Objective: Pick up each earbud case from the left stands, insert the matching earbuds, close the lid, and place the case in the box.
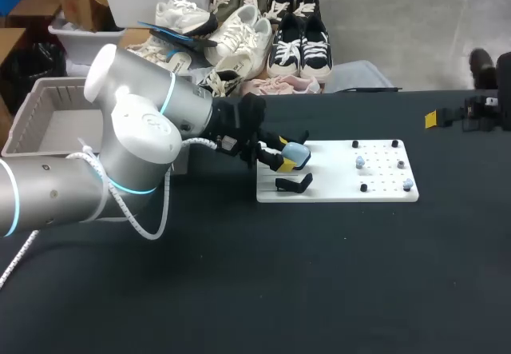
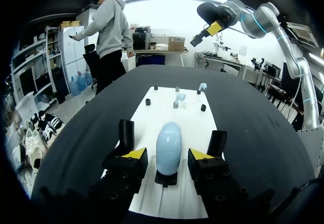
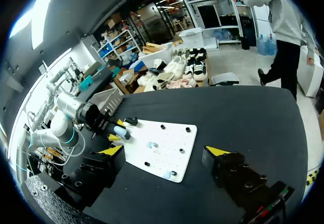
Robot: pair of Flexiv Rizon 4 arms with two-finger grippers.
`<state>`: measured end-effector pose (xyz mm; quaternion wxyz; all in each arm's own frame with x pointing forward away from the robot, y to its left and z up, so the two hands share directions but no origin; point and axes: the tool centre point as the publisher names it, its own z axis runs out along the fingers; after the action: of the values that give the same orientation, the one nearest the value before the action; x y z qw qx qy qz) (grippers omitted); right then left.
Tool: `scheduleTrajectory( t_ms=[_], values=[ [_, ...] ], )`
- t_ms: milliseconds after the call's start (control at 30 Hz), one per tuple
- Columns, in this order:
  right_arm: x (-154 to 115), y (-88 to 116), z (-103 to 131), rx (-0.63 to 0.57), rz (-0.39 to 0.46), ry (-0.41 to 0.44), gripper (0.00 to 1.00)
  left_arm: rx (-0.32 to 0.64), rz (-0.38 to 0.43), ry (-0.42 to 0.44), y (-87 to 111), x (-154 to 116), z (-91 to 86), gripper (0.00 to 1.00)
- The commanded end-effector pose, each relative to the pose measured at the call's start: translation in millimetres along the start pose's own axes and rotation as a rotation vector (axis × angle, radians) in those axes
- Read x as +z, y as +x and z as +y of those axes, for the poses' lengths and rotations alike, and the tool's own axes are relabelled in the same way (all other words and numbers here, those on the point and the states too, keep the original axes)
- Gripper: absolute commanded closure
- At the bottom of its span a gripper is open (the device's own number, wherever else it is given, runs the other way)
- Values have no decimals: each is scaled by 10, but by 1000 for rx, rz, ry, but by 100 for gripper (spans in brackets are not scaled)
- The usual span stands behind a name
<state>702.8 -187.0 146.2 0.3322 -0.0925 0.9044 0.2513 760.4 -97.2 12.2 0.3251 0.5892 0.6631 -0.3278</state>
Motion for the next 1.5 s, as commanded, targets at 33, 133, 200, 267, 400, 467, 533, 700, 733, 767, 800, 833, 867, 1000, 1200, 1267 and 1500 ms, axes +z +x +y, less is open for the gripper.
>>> scheduleTrajectory(
  t_ms=[33, 133, 200, 267, 400, 467, 533, 700, 733, 767, 800, 833, 867, 1000, 1200, 1267, 1500],
  values=[
    [-18, -3, 21, 2, 3, 10, 0, 0, 2, 2, -1, 19, 24, 47],
    [-18, -3, 21, 2, 3, 10, 0, 0, 3, 2, -2, 20, 27, 47],
    [-18, -3, 21, 2, 3, 10, 0, 0, 3, 3, -3, 21, 30, 49],
    [-18, -3, 21, 2, 3, 10, 0, 0, 3, 3, -5, 21, 34, 51],
    [-18, -3, 21, 2, 3, 10, 0, 1, 3, 3, -10, 23, 38, 53],
    [-18, -3, 21, 2, 3, 10, 0, 2, 4, 5, -12, 27, 37, 53],
    [-18, -3, 21, 2, 3, 10, 0, 2, 5, 6, -13, 34, 35, 54],
    [-18, -3, 21, 2, 3, 10, 0, 2, 5, 10, -11, 45, 23, 59],
    [-18, -3, 21, 2, 3, 10, 0, 1, 5, 10, -9, 46, 20, 60],
    [-18, -3, 21, 2, 3, 10, 0, 0, 6, 10, -7, 47, 19, 61],
    [-18, -3, 21, 2, 3, 10, 0, -1, 6, 10, -5, 48, 17, 62],
    [-18, -3, 21, 2, 3, 10, 0, -1, 6, 10, -4, 48, 17, 62],
    [-18, -3, 21, 2, 3, 10, 0, -1, 6, 9, -4, 49, 16, 62],
    [-18, -3, 21, 2, 3, 10, 0, -4, 8, 9, 1, 53, 16, 64],
    [-18, -3, 21, 2, 3, 10, 0, -4, 7, 8, 0, 57, 15, 67],
    [-18, -3, 21, 2, 3, 10, 0, -4, 6, 7, -2, 57, 14, 69],
    [-18, -3, 21, 2, 3, 10, 0, -6, 5, 9, 1, 54, 5, 98]
  ],
)
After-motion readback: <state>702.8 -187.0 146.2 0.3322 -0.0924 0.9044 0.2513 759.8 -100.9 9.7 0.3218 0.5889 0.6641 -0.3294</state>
